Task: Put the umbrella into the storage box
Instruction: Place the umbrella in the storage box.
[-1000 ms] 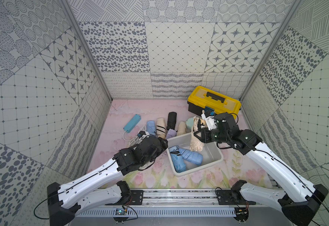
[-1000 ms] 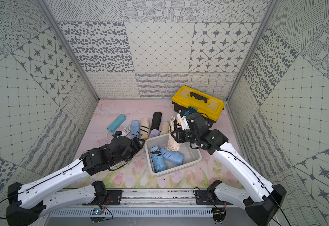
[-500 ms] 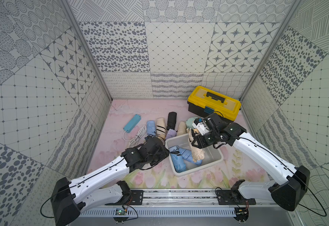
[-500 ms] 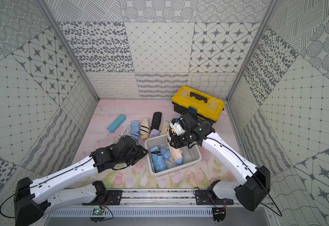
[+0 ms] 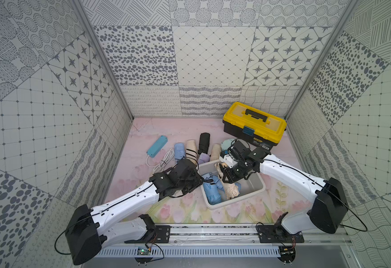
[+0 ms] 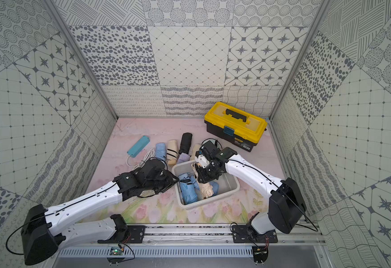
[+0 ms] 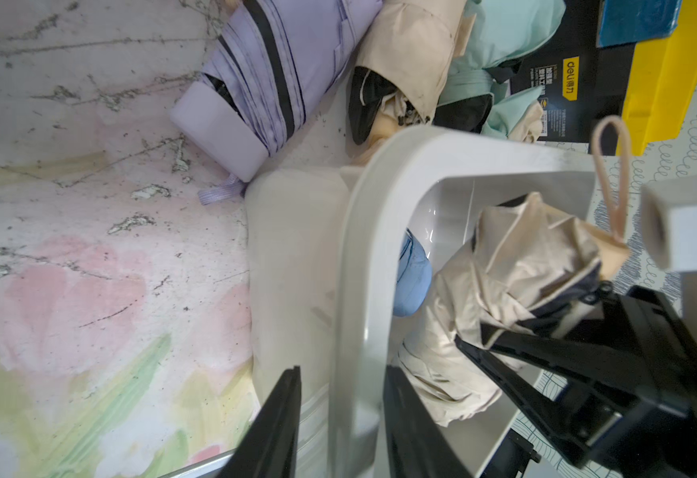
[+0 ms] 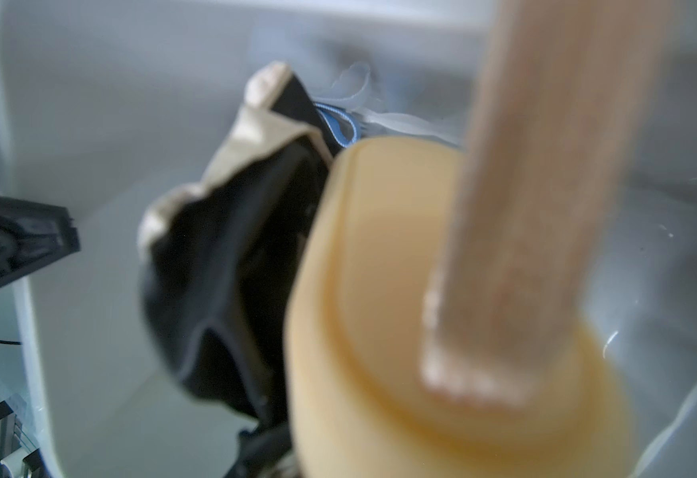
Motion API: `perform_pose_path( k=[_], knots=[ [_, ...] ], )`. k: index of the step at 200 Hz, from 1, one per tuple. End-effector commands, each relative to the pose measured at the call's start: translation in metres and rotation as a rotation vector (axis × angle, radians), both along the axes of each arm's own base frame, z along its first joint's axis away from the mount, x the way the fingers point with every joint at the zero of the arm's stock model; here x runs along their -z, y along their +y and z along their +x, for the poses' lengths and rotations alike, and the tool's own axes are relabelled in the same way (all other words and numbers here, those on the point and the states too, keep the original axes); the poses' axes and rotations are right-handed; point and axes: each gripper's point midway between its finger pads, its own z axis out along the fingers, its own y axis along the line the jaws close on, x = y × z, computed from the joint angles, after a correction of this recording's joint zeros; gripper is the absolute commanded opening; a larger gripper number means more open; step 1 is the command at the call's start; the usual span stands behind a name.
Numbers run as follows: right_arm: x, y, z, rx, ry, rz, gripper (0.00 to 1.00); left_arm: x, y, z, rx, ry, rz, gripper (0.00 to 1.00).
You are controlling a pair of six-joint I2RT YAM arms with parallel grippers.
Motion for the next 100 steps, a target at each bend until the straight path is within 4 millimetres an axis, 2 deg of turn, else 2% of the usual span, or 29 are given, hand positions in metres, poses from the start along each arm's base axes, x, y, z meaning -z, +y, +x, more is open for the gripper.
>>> perform_pose_path(
  k=[1,24,44,61,75,100],
  knots=[
    [0.002,0.017,0.006,-0.001,-0.019,0.063,0.21,-0.008,-0.009,0.007,0.031,-0.034,-0.028,0.36],
    [0.015,0.025,0.007,0.014,0.001,0.078,0.26,-0.005,-0.009,0.007,0.027,-0.027,-0.021,0.36],
    [0.023,0.032,0.008,0.021,0.012,0.093,0.35,-0.006,-0.010,0.008,0.024,-0.026,-0.025,0.36],
    [0.027,0.032,0.012,0.042,-0.003,0.084,0.55,-0.008,-0.010,0.009,0.021,-0.032,-0.026,0.37],
    [0.026,0.030,0.016,0.060,-0.032,0.074,0.68,-0.009,-0.010,0.010,0.021,-0.038,-0.024,0.42],
    [0.013,0.018,0.026,0.105,-0.123,0.050,0.79,-0.013,-0.007,0.011,0.026,-0.060,-0.011,0.54]
  ],
)
